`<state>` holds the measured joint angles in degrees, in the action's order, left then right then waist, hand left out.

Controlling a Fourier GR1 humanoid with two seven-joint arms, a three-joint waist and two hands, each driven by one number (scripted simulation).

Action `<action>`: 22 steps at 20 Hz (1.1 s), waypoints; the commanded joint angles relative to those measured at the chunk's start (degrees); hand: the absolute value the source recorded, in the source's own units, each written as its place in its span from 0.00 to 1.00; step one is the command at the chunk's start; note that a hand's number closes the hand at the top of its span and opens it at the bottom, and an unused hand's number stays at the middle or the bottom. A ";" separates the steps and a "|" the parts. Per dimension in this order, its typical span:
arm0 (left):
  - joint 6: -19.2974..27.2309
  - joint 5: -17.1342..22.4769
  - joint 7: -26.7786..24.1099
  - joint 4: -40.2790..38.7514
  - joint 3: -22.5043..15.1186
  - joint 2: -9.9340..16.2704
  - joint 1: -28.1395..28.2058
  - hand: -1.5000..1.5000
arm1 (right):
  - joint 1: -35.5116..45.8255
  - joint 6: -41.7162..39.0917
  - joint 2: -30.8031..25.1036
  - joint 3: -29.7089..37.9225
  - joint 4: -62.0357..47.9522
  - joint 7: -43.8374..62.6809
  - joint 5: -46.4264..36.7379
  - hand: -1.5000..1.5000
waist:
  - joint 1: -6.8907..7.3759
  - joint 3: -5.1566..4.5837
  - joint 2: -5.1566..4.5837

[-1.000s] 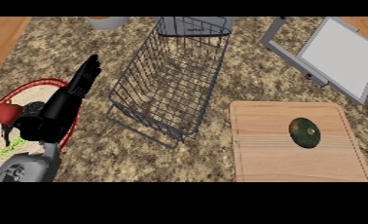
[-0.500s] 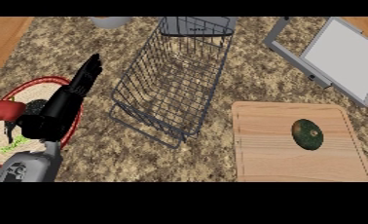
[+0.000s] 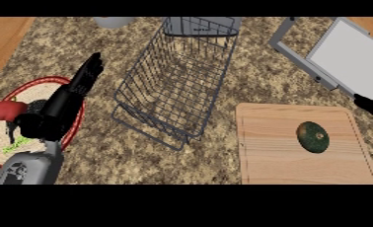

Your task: Pick the squash from the cutting board and place it in the basket

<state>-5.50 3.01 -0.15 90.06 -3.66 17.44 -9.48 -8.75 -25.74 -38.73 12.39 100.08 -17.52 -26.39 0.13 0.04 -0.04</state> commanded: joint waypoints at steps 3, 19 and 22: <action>-0.61 -2.80 -4.42 -3.80 0.45 -2.47 0.52 0.50 | 3.96 4.74 3.99 -2.25 -9.09 -4.90 -8.16 0.00 | -0.11 -0.03 -0.03; -5.35 -4.04 -1.53 -3.05 5.43 -3.44 -1.79 0.50 | 2.93 2.08 9.93 0.09 -5.90 -8.94 -11.87 0.00 | -0.35 -0.04 0.06; -2.84 -4.13 5.47 0.06 3.91 -5.42 -4.61 0.50 | 5.59 6.13 9.45 -2.31 -13.28 -11.46 -16.79 0.00 | -0.12 -0.01 0.01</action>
<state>-9.91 -0.28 0.95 89.15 1.12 13.89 -11.02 -5.00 -22.00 -28.96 10.97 92.28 -26.65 -39.25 -0.13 -0.02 0.03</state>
